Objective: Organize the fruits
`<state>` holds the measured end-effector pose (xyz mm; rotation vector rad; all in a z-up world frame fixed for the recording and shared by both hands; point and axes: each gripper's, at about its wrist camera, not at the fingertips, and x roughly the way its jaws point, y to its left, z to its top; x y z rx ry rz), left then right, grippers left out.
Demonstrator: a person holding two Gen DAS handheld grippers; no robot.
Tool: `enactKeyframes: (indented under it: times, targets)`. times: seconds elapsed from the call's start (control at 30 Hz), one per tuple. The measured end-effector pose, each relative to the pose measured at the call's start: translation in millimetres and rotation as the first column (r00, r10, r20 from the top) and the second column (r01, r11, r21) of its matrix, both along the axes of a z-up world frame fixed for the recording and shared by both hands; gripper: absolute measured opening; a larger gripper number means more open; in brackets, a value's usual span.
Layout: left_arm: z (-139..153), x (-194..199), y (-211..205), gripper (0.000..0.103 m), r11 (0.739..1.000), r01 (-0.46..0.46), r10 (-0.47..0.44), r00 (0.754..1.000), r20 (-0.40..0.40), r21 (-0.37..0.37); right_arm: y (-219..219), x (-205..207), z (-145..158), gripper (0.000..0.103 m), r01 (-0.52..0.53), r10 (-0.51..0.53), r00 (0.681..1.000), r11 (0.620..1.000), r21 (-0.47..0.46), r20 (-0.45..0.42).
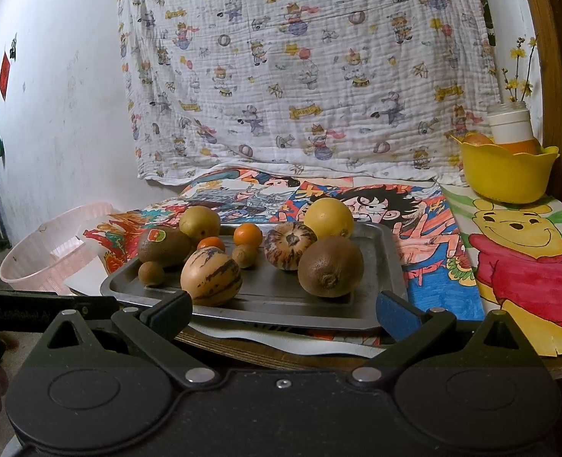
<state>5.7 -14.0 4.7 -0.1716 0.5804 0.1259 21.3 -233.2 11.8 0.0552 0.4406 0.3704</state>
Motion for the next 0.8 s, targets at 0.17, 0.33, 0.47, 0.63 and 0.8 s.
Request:
enactKeyframes:
  times: [0.17, 0.33, 0.47, 0.63, 0.8]
  targets:
    - [-0.5, 2.4, -0.9, 0.102, 1.000, 0.005, -0.004, 1.000, -0.016, 0.005, 0.3, -0.6, -0.1, 0.102, -0.001, 0.001, 1.000, 1.000, -0.001, 0.000]
    - [-1.0, 1.9, -0.9, 0.102, 1.000, 0.010, -0.010, 1.000, -0.016, -0.009, 0.2, -0.2, 0.4, 0.102, -0.001, 0.001, 1.000, 1.000, -0.001, 0.000]
    - [-1.1, 2.0, -1.2, 0.102, 1.000, 0.011, -0.011, 1.000, -0.015, -0.010, 0.8, -0.7, 0.1, 0.102, -0.001, 0.001, 1.000, 1.000, -0.001, -0.001]
    - [-0.9, 1.6, -1.9, 0.102, 1.000, 0.013, -0.013, 1.000, -0.012, -0.011, 0.9, -0.3, 0.5, 0.102, 0.000, 0.000, 1.000, 1.000, -0.001, -0.001]
    - [-0.2, 1.4, -1.2, 0.102, 1.000, 0.009, -0.009, 1.000, -0.012, -0.010, 1.6, -0.9, 0.2, 0.102, 0.000, 0.000, 1.000, 1.000, -0.001, -0.001]
